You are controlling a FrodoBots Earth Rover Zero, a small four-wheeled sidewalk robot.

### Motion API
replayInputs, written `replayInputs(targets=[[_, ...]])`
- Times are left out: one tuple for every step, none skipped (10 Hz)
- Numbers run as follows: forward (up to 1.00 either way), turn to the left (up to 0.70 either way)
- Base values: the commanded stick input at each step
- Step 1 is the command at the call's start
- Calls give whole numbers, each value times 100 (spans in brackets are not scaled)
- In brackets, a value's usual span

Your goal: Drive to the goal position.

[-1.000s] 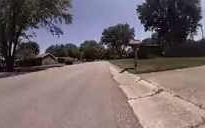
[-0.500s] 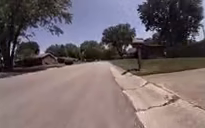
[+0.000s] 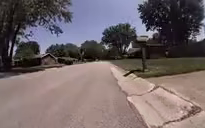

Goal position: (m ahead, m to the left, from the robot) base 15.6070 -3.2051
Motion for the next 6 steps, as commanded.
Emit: replayInputs(targets=[[70, 0], [70, 0], [70, 0], [70, 0], [70, 0], [70, 0]])
